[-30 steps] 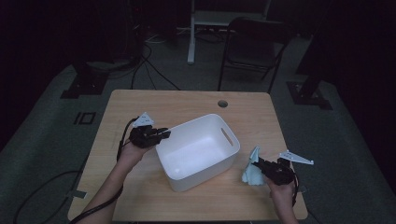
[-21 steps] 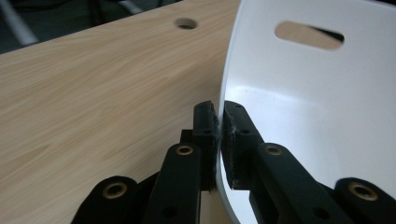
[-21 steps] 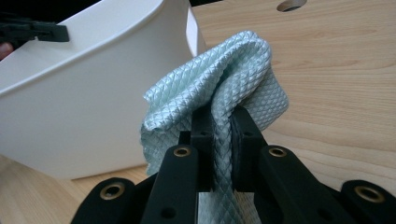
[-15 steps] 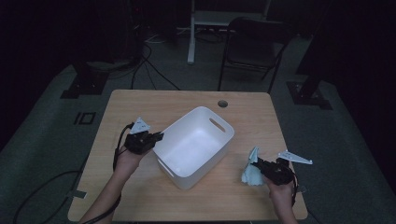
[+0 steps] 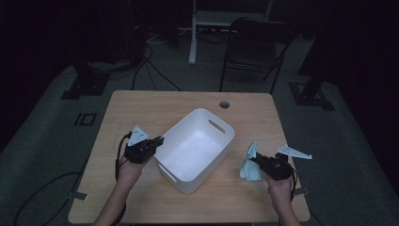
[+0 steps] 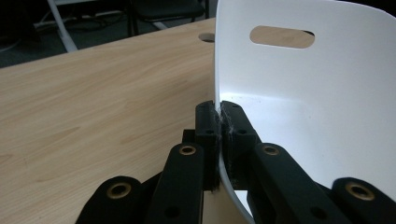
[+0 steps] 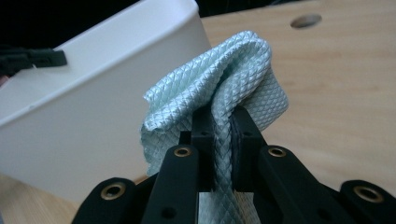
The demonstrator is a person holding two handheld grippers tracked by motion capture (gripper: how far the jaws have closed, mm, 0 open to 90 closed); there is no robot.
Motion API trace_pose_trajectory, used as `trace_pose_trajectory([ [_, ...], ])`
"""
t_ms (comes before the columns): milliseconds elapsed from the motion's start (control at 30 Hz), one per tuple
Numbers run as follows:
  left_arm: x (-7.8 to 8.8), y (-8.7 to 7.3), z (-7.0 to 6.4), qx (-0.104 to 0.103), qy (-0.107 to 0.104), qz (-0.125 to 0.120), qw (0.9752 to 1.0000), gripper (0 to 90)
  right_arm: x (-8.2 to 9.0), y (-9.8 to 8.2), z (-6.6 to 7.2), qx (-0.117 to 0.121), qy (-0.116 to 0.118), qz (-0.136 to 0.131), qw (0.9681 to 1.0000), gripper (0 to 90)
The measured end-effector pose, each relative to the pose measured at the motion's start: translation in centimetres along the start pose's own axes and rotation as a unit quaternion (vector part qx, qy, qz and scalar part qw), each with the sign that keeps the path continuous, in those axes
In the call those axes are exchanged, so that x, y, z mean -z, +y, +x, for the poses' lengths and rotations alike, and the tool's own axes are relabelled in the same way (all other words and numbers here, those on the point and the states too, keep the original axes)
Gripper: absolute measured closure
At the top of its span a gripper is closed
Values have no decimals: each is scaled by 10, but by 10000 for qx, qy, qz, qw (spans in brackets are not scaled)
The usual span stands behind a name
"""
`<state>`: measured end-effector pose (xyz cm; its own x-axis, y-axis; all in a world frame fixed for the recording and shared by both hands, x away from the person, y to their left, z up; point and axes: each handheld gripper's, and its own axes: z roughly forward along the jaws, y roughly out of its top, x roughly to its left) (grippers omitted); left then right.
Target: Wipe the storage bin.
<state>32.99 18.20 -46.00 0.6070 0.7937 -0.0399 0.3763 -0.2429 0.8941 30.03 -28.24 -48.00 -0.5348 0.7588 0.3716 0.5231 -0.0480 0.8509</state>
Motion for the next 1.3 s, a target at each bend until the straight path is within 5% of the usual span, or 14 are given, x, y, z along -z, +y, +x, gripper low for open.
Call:
trace_pose_trajectory([
  [267,-1,0,0,-37,-9,-45,10000,865,-24,28,11,84,187,-247,9995,825],
  [400,-1,0,-3,-275,122,-36,9995,861,-32,31,15,132,239,-247,9993,825],
  [667,-5,-1,-3,-158,-169,-139,9996,860,-50,28,9,64,126,-258,9996,827],
  [1300,-7,0,-4,-220,-198,-129,9995,853,-78,2,-11,-155,-148,424,9989,830],
])
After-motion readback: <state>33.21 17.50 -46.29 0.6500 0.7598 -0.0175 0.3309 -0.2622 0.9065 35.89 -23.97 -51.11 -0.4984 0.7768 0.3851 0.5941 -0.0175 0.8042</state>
